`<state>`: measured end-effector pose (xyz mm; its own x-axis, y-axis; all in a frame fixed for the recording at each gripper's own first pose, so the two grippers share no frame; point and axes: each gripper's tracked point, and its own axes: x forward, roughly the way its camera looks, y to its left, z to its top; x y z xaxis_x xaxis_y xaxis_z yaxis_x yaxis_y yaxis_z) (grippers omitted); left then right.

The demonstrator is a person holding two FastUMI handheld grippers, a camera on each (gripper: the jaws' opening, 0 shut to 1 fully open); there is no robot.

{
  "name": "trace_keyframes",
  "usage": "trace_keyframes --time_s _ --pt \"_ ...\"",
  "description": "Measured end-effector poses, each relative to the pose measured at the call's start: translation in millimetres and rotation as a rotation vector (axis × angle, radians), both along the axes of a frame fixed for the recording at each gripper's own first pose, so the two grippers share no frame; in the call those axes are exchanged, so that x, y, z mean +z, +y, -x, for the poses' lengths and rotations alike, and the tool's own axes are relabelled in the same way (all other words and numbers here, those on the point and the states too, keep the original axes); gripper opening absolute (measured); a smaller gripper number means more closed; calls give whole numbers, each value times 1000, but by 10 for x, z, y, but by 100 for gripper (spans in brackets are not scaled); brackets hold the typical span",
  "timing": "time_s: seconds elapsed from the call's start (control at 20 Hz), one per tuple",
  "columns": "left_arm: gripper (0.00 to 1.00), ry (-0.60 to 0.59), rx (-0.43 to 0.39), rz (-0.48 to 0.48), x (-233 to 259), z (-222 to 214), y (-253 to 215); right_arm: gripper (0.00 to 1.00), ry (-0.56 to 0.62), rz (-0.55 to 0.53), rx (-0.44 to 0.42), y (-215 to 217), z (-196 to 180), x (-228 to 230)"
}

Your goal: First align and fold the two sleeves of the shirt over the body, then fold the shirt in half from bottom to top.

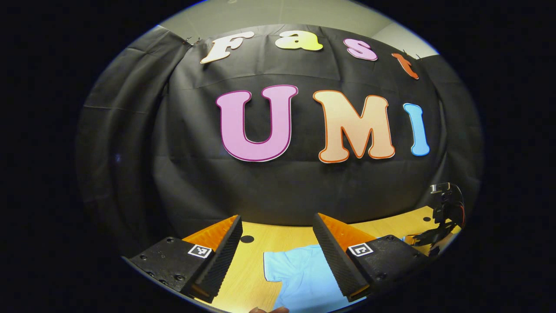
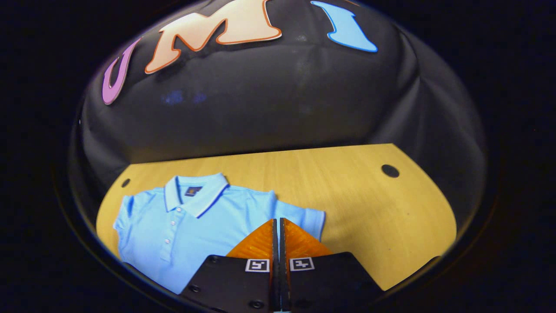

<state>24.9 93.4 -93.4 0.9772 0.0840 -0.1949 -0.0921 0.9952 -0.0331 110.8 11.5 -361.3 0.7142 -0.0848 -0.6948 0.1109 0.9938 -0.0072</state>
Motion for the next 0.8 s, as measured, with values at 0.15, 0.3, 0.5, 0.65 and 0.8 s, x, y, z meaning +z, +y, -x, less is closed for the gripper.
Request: trace_keyframes --time_s 0.15,0.3,0.5,0.65,0.8 --pt "97 -7 14 -18 35 61 95 48 71 52 -9 -129 89 -282" --pt "97 -13 18 -36 74 118 129 65 146 52 -30 -163 188 -472" --pt "97 -14 21 -53 94 172 175 33 121 -16 -48 -13 129 -481" --pt "97 -7 21 -55 51 177 165 3 109 -22 8 81 130 -433" --pt "97 -5 25 -45 39 185 171 1 68 -75 23 186 56 -250"
